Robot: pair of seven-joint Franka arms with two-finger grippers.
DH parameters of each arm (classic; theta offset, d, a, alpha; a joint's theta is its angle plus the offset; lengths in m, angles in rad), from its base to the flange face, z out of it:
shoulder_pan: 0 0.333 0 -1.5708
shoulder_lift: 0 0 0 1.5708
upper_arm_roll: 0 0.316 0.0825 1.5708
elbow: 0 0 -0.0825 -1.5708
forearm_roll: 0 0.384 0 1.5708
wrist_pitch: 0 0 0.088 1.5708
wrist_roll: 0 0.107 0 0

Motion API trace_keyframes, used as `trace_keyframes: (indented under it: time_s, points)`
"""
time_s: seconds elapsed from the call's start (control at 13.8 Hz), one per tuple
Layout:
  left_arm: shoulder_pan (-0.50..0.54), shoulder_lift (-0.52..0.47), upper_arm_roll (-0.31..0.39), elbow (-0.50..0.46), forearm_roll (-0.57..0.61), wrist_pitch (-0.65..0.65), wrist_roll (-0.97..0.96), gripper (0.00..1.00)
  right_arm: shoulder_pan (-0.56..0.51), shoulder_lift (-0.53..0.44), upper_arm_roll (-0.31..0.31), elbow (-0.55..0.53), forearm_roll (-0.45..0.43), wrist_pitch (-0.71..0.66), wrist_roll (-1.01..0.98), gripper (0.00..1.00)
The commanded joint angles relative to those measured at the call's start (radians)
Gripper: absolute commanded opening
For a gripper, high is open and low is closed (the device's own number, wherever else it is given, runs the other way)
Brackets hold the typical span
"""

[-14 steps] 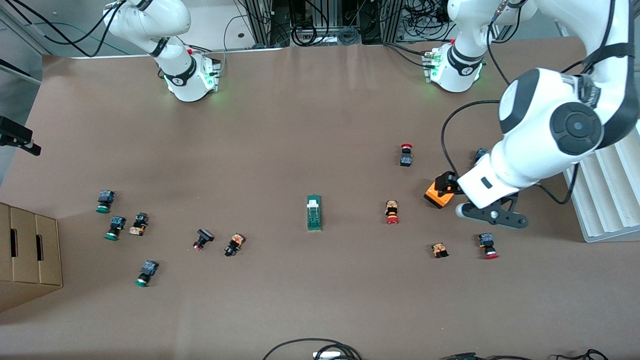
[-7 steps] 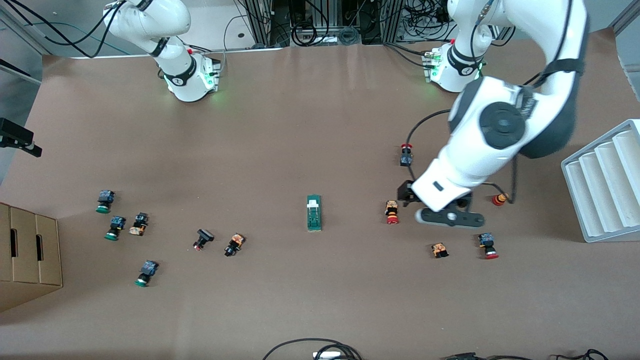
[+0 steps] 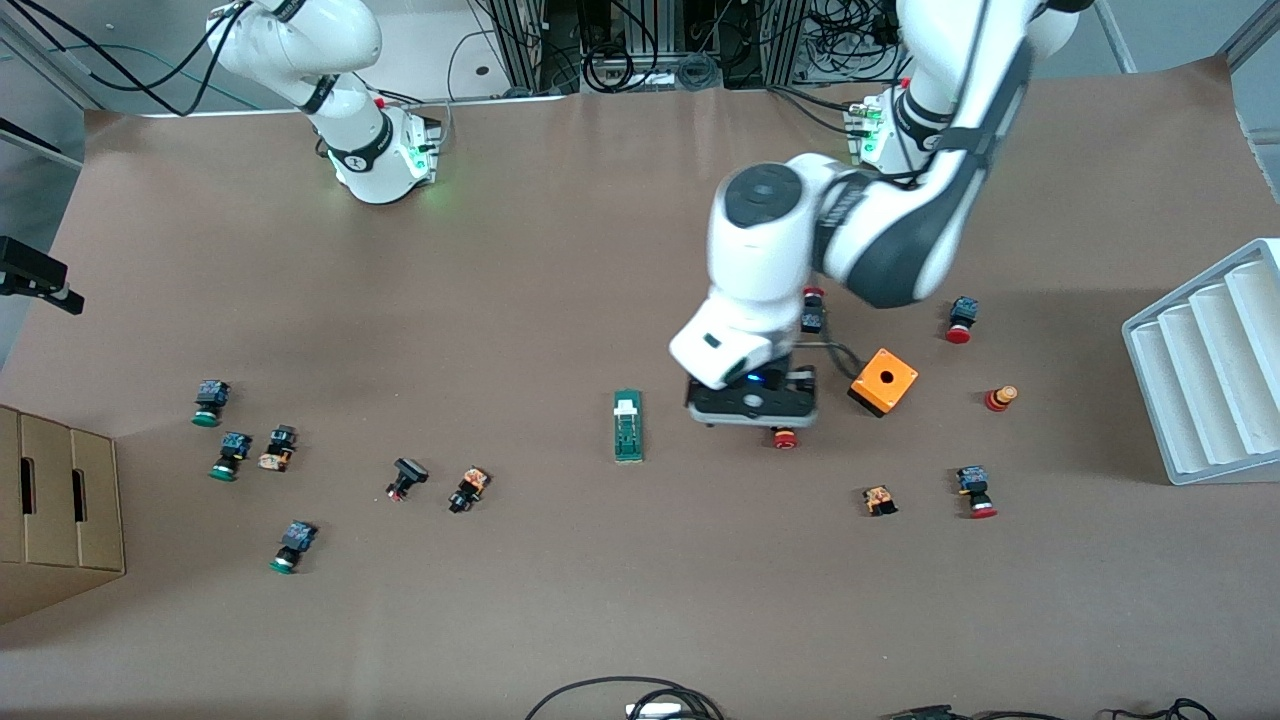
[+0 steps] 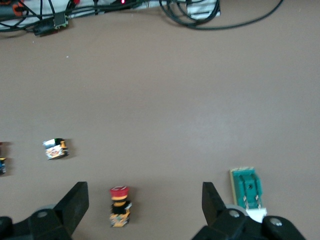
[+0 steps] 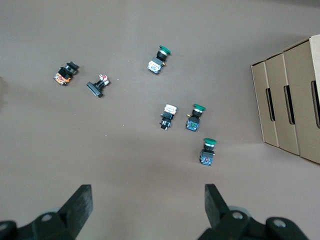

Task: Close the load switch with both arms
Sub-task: 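Move the left gripper over the green load switch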

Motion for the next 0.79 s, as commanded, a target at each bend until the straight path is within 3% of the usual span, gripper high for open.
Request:
trace_keyframes:
  time_s: [0.0, 0.72]
  points:
    - [-0.051, 0.03, 0.013, 0.005, 0.085, 0.031, -0.159, 1.0, -0.001, 0.004, -0.001, 0.009, -0.027, 0.007, -0.015, 1.0]
    - [-0.163, 0.148, -0.015, -0.004, 0.577, 0.103, -0.853, 1.0, 0.0, 0.009, -0.001, 0.004, -0.027, 0.007, -0.015, 1.0]
